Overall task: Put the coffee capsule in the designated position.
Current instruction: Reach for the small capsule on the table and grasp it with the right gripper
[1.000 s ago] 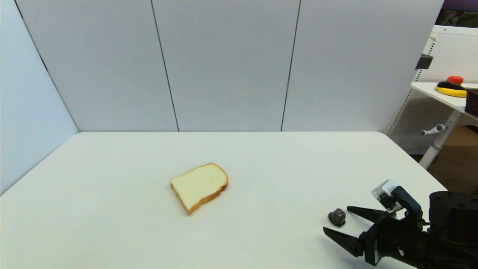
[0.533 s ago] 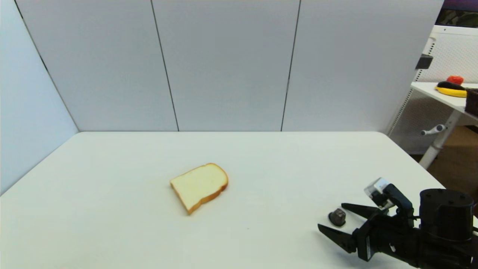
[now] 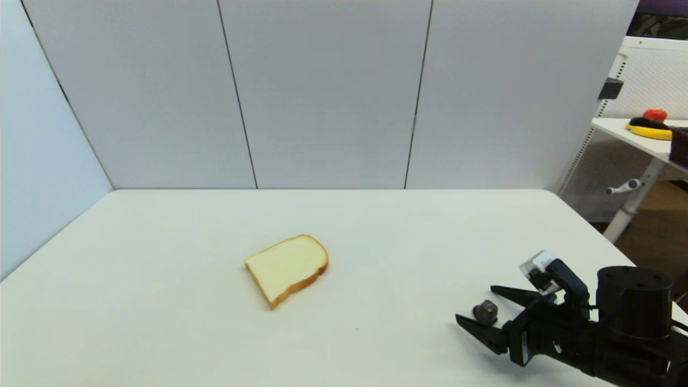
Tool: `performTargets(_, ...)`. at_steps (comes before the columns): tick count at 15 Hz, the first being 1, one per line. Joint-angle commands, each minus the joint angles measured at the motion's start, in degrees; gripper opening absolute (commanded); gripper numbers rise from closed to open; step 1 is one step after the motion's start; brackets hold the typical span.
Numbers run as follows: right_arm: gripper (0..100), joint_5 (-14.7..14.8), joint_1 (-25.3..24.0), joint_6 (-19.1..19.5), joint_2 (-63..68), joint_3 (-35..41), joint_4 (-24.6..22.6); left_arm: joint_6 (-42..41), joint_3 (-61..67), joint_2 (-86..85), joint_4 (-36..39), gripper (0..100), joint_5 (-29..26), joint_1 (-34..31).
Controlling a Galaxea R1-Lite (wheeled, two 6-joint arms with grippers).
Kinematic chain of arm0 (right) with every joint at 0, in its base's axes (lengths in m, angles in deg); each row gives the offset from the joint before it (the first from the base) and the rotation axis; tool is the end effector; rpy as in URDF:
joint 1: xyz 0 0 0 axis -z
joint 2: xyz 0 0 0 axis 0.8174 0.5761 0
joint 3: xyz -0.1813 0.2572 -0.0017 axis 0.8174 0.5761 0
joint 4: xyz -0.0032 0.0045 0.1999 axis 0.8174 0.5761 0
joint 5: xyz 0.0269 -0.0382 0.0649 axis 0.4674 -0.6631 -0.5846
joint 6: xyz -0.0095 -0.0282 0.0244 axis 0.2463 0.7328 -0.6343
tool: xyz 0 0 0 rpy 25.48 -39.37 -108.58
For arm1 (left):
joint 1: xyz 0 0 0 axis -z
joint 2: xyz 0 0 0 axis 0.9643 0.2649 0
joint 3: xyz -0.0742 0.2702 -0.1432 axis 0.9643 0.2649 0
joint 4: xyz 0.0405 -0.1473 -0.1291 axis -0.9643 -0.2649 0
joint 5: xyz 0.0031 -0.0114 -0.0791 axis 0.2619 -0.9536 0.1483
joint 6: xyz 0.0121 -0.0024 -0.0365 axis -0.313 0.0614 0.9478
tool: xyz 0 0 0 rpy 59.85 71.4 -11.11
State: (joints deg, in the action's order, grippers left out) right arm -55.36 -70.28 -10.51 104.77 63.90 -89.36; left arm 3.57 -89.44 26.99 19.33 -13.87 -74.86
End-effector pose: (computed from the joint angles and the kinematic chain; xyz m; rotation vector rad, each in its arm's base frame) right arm 0.2179 0.0717 0.0603 -0.0764 0.4196 0.5722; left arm -0.0111 0.0018 0.0759 -0.1049 -0.0081 0.0510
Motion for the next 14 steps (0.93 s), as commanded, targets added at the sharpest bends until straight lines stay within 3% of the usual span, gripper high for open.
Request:
performTargets(1, 100, -0.18, 1.04, 0.31, -1.54, -0.07, -0.19, 0.05, 0.00, 0.07, 0.02, 100, 0.01, -0.04)
performTargets(4, 100, -0.18, 1.48, 2.24, -4.18, 1.69, -0.10, 0.05, 0.00, 0.07, 0.11, 100, 0.01, -0.04)
performTargets(7, 100, -0.18, 1.40, 7.87, -6.55, 5.29, 0.16, 0.05, 0.00, 0.07, 0.02, 100, 0.01, 0.04)
performTargets(14, 100, 1.76, 2.27, 7.78, -7.17, 5.29, -0.36, 0.05, 0.00, 0.07, 0.02, 100, 0.01, -0.04)
